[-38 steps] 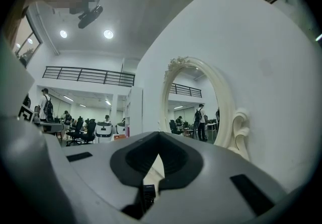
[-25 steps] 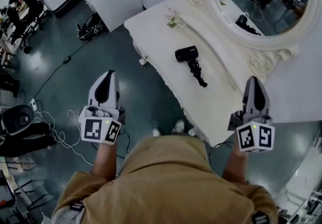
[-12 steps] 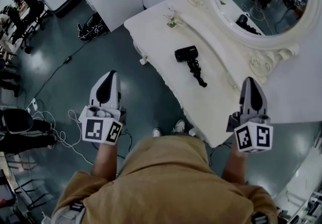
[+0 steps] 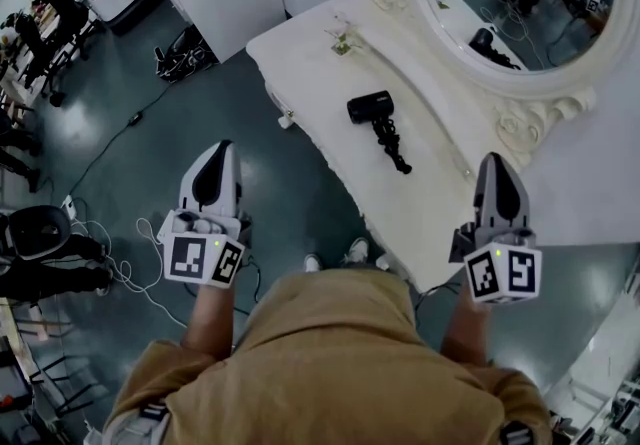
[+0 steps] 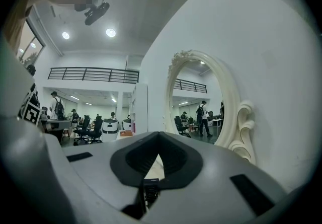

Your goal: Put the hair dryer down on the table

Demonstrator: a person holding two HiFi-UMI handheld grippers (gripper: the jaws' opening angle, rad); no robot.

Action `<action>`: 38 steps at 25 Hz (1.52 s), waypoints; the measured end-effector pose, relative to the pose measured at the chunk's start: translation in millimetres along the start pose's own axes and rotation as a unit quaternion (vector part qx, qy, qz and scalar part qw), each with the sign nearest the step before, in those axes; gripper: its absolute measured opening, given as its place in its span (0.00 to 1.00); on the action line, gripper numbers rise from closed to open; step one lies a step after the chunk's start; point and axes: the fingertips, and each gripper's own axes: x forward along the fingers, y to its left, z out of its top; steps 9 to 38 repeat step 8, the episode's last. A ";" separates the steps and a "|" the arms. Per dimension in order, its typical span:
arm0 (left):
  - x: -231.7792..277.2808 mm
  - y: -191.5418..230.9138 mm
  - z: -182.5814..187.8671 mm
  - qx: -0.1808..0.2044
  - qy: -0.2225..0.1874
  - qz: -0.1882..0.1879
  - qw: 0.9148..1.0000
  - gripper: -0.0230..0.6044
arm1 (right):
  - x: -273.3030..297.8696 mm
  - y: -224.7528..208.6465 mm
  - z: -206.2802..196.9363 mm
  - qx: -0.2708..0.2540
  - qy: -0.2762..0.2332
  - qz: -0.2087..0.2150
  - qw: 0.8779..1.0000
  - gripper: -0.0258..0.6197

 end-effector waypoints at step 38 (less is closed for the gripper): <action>3.0 2.7 -2.2 -0.001 0.003 0.000 1.000 0.04 | 7.1 5.2 1.3 -0.012 0.000 0.005 1.000 0.04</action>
